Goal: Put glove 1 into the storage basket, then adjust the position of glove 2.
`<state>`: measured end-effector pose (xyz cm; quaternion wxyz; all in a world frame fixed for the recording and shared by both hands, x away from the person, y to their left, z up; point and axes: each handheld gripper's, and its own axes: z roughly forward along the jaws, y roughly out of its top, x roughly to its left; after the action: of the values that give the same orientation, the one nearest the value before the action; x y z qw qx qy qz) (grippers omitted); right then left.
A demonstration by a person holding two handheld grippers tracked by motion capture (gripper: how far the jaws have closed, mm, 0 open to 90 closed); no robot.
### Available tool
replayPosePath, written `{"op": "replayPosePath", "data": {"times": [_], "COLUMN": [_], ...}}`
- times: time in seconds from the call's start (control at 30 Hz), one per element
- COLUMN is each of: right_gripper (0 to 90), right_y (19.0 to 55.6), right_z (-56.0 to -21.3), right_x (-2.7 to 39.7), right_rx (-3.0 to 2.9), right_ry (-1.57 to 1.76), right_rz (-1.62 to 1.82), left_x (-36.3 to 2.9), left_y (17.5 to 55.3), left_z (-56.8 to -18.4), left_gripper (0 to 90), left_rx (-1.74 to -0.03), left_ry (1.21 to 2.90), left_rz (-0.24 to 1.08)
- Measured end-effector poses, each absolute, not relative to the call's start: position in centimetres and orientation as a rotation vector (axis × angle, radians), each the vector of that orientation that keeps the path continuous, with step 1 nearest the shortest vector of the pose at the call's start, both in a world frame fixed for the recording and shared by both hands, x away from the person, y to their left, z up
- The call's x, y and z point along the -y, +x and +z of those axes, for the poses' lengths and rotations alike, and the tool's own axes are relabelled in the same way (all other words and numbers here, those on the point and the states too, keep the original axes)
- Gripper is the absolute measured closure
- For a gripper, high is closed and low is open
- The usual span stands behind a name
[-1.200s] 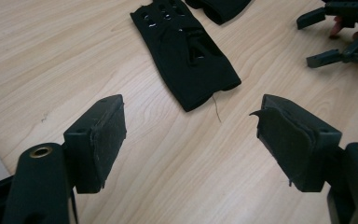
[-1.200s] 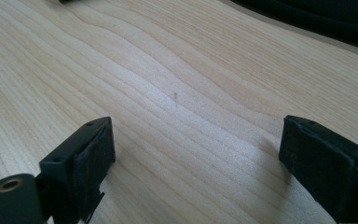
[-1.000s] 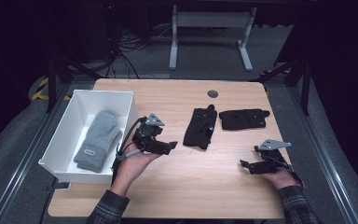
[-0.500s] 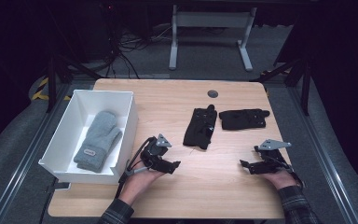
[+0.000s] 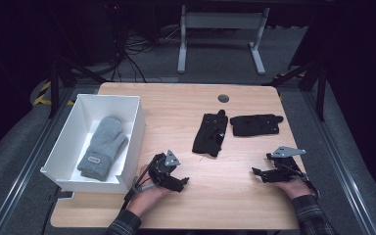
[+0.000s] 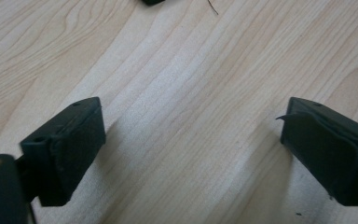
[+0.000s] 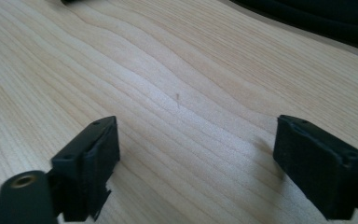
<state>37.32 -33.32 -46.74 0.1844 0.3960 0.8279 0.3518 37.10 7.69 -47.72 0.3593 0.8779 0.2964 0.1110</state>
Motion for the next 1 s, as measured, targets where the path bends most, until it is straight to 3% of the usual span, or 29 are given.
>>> {"op": "replayPosePath", "data": {"times": [0.13,0.27,0.4,0.57,0.77,1.0], "right_gripper": [17.1,22.5,38.2,64.9,88.3,90.0], "right_y": [37.5,37.7,38.3,39.0,40.9,43.6], "right_z": [-46.3,-45.7,-44.6,-43.3,-42.4,-42.2], "right_x": [33.2,32.9,32.3,31.4,30.6,29.6], "right_rx": [-2.347,-2.339,-2.316,-2.291,-2.296,-2.278], "right_ry": [1.136,1.132,1.104,1.057,1.043,1.052], "right_rz": [0.984,1.001,1.043,1.06,1.068,1.071], "left_x": [-7.6,-7.6,-7.9,-8.2,-8.4,-8.6], "left_y": [37.2,37.2,37.2,37.2,37.0,37.1], "left_z": [-47.8,-47.8,-47.8,-47.7,-47.8,-47.8], "left_gripper": [0.0,0.0,0.1,0.3,0.0,0.1], "left_rx": [-0.816,-0.816,-0.767,-0.724,-0.679,-0.649], "left_ry": [2.263,2.262,2.281,2.294,2.303,2.308], "left_rz": [0.294,0.296,0.278,0.262,0.24,0.229]}}
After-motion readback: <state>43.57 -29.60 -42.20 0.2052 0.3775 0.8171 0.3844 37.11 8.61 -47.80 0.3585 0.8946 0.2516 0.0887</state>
